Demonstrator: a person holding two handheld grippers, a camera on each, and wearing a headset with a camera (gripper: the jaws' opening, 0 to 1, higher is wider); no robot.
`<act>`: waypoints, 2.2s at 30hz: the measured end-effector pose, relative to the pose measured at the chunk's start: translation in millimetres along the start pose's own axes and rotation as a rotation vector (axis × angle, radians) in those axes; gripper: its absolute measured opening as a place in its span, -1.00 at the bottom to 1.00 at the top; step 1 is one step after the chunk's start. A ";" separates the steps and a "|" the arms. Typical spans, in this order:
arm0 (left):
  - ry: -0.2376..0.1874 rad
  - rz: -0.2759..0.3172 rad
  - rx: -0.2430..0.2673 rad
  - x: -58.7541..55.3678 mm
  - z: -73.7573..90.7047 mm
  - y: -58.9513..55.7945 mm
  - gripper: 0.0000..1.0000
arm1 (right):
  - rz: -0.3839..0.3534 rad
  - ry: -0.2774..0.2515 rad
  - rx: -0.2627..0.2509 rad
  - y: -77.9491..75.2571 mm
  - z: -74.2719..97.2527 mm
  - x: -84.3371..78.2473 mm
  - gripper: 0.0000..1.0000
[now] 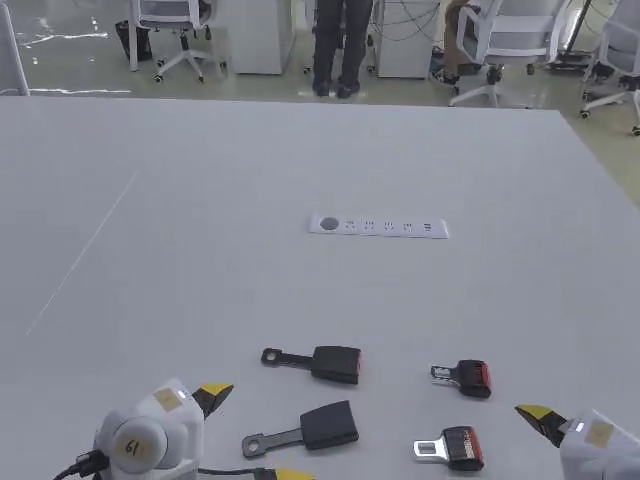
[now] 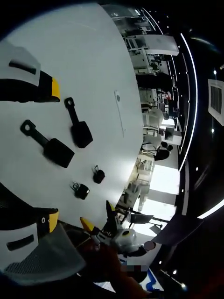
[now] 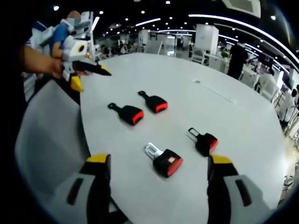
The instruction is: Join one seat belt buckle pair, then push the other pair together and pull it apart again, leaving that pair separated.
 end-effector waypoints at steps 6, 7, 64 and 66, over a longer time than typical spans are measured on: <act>0.048 -0.021 -0.034 -6.5 -16.8 -4.7 0.86 | 0.033 0.023 0.060 -3.0 -7.0 -0.7 0.71; 0.053 -0.026 -0.037 -7.2 -20.0 -5.9 0.86 | 0.042 0.028 0.071 -3.7 -8.4 -1.4 0.69; 0.386 -0.427 -0.217 -39.6 -117.3 26.4 0.01 | 0.321 0.273 0.481 -36.6 -73.3 -24.8 0.22; 0.383 -0.450 -0.230 -39.1 -117.2 25.8 -0.05 | 0.337 0.277 0.484 -34.9 -72.7 -25.0 0.20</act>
Point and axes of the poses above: the centre of the closed fingertips' face, and the gripper's own axes: z roughly backward along the fingers, y roughly to its left, x roughly out of its top, the point moved 9 cm from there along z, roughly backward along the fingers, and after that the axes turned 5 degrees about z, right-handed, at the moved point
